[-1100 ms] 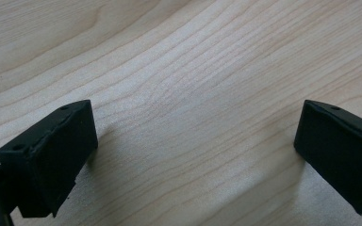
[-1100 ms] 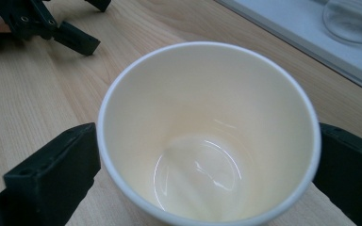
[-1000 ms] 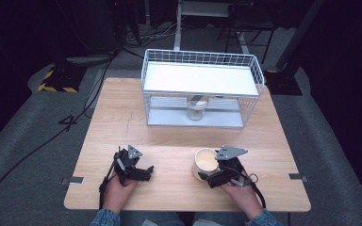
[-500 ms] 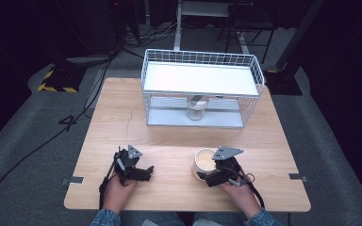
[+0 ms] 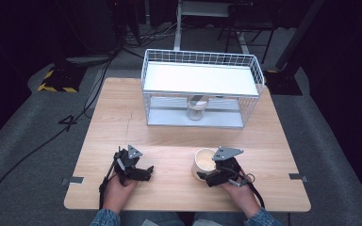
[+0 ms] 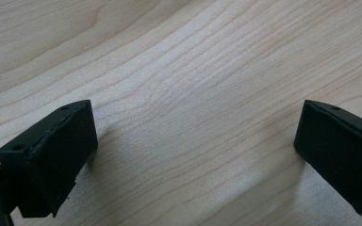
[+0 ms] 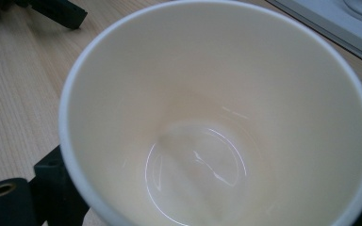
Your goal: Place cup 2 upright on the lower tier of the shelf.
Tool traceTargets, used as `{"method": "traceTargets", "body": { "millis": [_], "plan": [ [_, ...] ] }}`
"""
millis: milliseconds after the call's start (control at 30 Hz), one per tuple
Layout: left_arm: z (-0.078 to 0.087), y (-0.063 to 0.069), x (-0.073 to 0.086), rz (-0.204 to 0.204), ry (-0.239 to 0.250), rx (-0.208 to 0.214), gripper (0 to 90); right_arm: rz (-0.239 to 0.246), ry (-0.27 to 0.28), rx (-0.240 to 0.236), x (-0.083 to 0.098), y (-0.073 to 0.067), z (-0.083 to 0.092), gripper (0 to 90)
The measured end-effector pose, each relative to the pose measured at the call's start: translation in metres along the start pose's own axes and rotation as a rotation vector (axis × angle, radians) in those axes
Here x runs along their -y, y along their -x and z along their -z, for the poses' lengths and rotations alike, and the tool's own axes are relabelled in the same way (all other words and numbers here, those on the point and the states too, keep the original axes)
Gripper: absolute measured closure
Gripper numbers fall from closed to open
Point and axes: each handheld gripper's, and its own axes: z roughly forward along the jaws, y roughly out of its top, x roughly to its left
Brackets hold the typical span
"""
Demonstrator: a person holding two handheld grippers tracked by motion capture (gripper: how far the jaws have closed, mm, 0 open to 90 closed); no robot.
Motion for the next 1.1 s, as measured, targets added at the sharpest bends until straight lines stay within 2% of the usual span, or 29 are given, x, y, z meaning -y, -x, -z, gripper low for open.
{"method": "traceTargets", "body": {
  "millis": [200, 567, 1100],
  "plan": [
    [0.0, 0.0, 0.0, 0.0, 0.0, 0.001, 0.5, 0.002, 0.027, 0.004, -0.001, 0.0, 0.005, 9.3],
    [0.0, 0.0, 0.0, 0.001, 0.0, 0.0, 0.5, 0.005, 0.035, 0.011, -0.003, -0.001, 0.008, 9.4],
    [0.0, 0.0, 0.0, 0.001, 0.0, 0.002, 0.5, -0.012, 0.06, 0.004, -0.018, 0.0, 0.032, 9.4]
  ]
}}
